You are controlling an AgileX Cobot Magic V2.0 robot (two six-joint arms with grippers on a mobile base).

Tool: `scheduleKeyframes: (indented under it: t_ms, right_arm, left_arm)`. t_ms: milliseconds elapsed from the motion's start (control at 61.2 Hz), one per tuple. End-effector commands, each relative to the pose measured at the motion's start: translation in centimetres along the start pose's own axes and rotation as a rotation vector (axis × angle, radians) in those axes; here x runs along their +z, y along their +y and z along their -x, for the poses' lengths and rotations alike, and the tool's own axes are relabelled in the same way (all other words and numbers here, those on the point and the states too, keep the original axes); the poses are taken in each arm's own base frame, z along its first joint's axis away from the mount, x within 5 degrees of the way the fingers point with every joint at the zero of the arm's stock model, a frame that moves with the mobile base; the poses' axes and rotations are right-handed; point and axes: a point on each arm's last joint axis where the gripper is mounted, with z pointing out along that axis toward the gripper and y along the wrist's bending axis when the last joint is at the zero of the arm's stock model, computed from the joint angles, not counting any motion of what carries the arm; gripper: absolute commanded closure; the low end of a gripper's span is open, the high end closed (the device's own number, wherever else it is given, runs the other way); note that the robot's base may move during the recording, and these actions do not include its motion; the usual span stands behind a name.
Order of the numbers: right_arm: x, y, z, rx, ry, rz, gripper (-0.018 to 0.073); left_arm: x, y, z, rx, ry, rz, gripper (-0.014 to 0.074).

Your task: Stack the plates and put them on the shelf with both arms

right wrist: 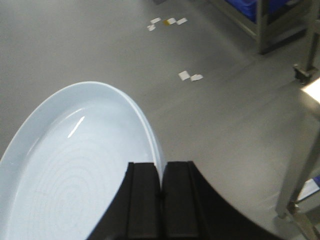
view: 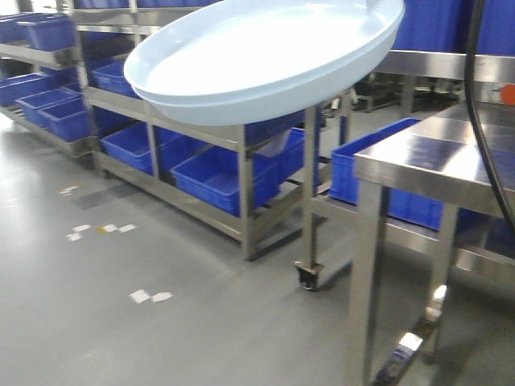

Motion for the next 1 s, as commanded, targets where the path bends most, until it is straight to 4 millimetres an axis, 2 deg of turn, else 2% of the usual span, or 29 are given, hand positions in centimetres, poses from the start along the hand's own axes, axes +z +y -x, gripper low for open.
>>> scheduleKeyframes:
  t_ms: [0, 980]
  right_arm:
    - [-1.52, 0.57, 2.21, 0.002, -0.157, 0.033, 0.0503]
    - [-1.52, 0.57, 2.21, 0.002, -0.157, 0.033, 0.0503]
  left_arm:
    - [-0.35, -0.27, 1.58, -0.010, -0.105, -0.008, 0.0510]
    - [-0.35, -0.27, 1.58, -0.010, -0.105, -0.008, 0.0510]
